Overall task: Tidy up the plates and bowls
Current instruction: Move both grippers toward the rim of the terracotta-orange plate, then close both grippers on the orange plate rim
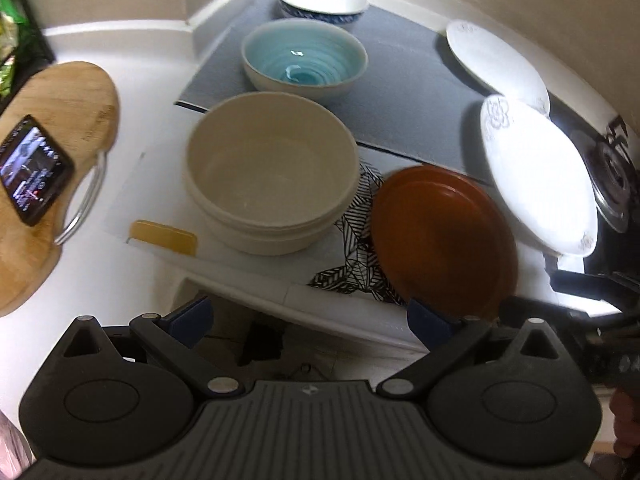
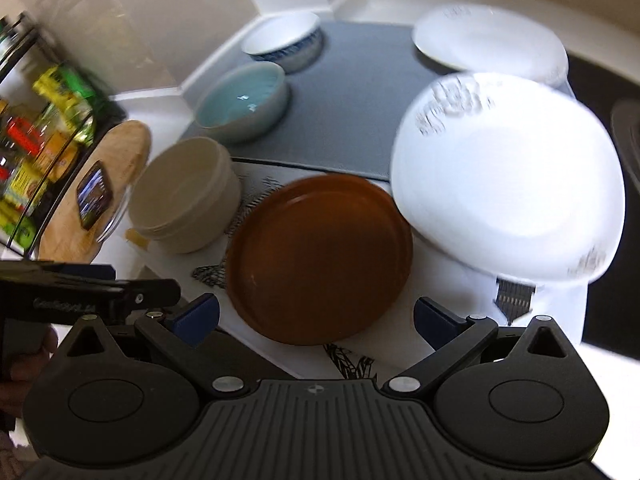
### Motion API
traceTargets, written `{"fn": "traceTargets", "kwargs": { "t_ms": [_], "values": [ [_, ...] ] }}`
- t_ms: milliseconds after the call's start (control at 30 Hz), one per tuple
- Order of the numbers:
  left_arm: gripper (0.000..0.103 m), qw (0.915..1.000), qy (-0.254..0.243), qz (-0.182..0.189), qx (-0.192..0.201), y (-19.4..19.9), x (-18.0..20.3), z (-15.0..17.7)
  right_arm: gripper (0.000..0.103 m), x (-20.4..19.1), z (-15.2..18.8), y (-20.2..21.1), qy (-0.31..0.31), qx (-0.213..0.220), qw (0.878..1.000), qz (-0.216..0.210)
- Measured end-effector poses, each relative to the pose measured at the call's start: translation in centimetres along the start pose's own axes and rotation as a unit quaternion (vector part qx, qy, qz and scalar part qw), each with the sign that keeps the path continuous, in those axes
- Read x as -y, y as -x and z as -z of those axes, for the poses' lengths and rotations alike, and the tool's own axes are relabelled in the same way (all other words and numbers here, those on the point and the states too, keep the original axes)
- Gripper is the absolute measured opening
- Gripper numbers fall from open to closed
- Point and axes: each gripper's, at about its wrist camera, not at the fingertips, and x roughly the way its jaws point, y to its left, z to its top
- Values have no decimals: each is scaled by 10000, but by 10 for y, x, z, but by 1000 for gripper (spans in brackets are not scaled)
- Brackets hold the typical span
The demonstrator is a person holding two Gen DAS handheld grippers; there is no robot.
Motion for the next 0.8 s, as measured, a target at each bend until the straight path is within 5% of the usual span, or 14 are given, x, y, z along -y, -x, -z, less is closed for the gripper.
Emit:
{"fn": "traceTargets", "kwargs": {
  "t_ms": [267, 400, 500, 567, 800],
  "values": [
    [103, 9996, 35, -141, -244, -13, 10, -5, 95, 18, -3, -28, -186, -79, 9998, 96],
    [103, 9995, -102, -214, -201, -13, 19, -8, 72, 22, -2, -39, -165, 10, 9995, 266],
    [103, 9993, -249, -176, -215, -16, 29, -8, 31, 19, 1, -38, 184, 234, 9986, 444],
    [103, 9990, -351, -107, -242, -18, 36, -8, 17, 22, 3, -36, 300, 280, 9977, 545],
    [103, 9963, -787, 167, -298, -30, 67, -12, 13, 49, 18, -12, 186, 92, 9987, 463]
  ]
}}
